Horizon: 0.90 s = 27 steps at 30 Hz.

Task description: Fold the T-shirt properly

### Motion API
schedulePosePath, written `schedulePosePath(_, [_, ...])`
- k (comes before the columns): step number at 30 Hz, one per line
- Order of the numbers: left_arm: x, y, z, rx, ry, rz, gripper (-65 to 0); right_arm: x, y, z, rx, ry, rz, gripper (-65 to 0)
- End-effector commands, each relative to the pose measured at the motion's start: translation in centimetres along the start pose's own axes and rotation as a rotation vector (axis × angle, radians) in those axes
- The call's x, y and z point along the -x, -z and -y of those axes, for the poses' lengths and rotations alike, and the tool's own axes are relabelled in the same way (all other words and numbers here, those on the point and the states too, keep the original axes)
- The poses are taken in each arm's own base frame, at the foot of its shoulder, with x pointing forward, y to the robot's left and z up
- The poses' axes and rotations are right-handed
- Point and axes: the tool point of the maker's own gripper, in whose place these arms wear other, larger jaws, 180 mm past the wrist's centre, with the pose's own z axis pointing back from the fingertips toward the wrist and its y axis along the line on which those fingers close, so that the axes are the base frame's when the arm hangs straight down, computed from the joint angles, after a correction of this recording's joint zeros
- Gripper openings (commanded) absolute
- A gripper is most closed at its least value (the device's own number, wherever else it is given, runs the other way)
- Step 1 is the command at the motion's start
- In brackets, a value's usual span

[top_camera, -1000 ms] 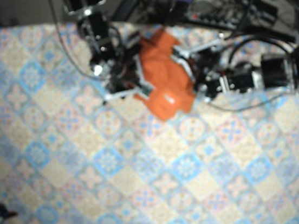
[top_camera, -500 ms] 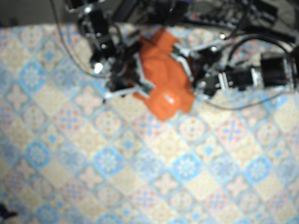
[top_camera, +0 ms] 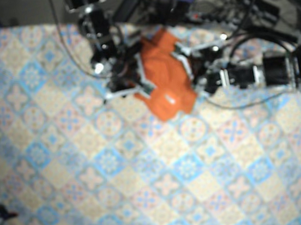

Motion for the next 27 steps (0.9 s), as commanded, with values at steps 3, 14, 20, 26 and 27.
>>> schedulePosePath(3, [1.8,-1.7,-4.0,-0.184,-0.021,-0.091,-65.0,-0.4,0.0,-0.2,-0.011,-0.008,0.009,-45.8])
schedulePosePath(14, [0.6,-2.6,-3.5,-0.198,0.013,-0.075,-65.0,-0.4,0.0,-0.3,-0.013,-0.007,0.008,-45.8])
schedulePosePath(20, [0.9,-2.7,-4.0,-0.212,0.014,-0.084,-65.0,-0.4,0.0,-0.3,-0.013,-0.007,0.008,-45.8])
schedulePosePath(26, [1.0,-2.7,-4.1,-0.215,0.013,-0.092,-65.0,-0.3,0.0,-0.4,-0.015,-0.008,0.006,-45.8])
schedulePosePath(27, [1.1,-2.8,-4.2,-0.217,0.012,-0.094,-65.0,-0.3,0.0,-0.5,-0.017,-0.009,0.006,-45.8])
